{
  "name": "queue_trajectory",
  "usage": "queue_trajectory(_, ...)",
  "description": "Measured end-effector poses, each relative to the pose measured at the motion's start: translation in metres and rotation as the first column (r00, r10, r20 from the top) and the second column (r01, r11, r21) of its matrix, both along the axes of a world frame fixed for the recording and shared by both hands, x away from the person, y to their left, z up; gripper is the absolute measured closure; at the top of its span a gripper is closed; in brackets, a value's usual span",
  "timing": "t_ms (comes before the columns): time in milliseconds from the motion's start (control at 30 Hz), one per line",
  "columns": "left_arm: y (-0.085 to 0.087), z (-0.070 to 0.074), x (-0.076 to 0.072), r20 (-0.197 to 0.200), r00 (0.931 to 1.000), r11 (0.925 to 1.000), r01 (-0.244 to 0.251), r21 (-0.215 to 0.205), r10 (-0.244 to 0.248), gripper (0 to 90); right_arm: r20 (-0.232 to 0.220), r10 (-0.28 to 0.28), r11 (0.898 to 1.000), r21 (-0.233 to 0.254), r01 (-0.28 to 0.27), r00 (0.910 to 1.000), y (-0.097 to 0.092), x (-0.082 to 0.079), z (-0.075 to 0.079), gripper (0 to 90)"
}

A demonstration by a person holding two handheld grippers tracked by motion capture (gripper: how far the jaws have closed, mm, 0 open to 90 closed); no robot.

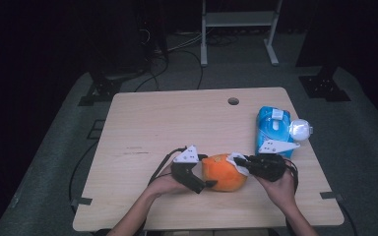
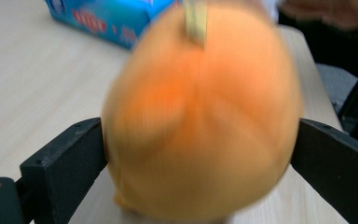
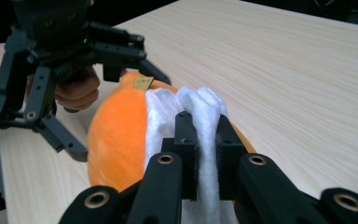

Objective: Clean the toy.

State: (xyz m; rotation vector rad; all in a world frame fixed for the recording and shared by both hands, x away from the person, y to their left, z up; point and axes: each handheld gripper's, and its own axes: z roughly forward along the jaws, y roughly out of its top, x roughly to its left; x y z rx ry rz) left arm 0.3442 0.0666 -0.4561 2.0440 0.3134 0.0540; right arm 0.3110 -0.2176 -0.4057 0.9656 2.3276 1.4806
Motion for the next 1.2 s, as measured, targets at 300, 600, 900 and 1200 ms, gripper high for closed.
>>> queue_trajectory(300, -0.001, 0.004, -0.003, 0.007, 0.9999, 0.9995, -0.013, -0.029, 0.013, 25.2, 0.003, -0.023, 0.999, 0.023, 0.023, 0.9997, -0.007, 0.001, 0.0, 82.2)
queue_trajectory(600, 0.015, 0.051, -0.016, 0.125, 0.9917, 0.9991, -0.026, -0.033, 0.03, 28.6, -0.052, 0.001, 0.998, 0.06, 0.002, 0.9987, -0.004, 0.005, -0.008, 82.2)
queue_trajectory(900, 0.017, 0.049, -0.014, 0.11, 0.9924, 0.9984, -0.055, -0.011, 0.056, 30.1, -0.003, 0.012, 0.997, 0.08, -0.012, 0.9999, -0.001, 0.0, 0.002, 82.4)
queue_trajectory(1200, -0.002, 0.056, -0.027, 0.148, 0.9888, 0.9978, -0.029, 0.06, 0.019, 31.3, 0.103, 0.116, 0.978, 0.164, -0.132, 0.9879, 0.019, -0.019, 0.032, 82.3)
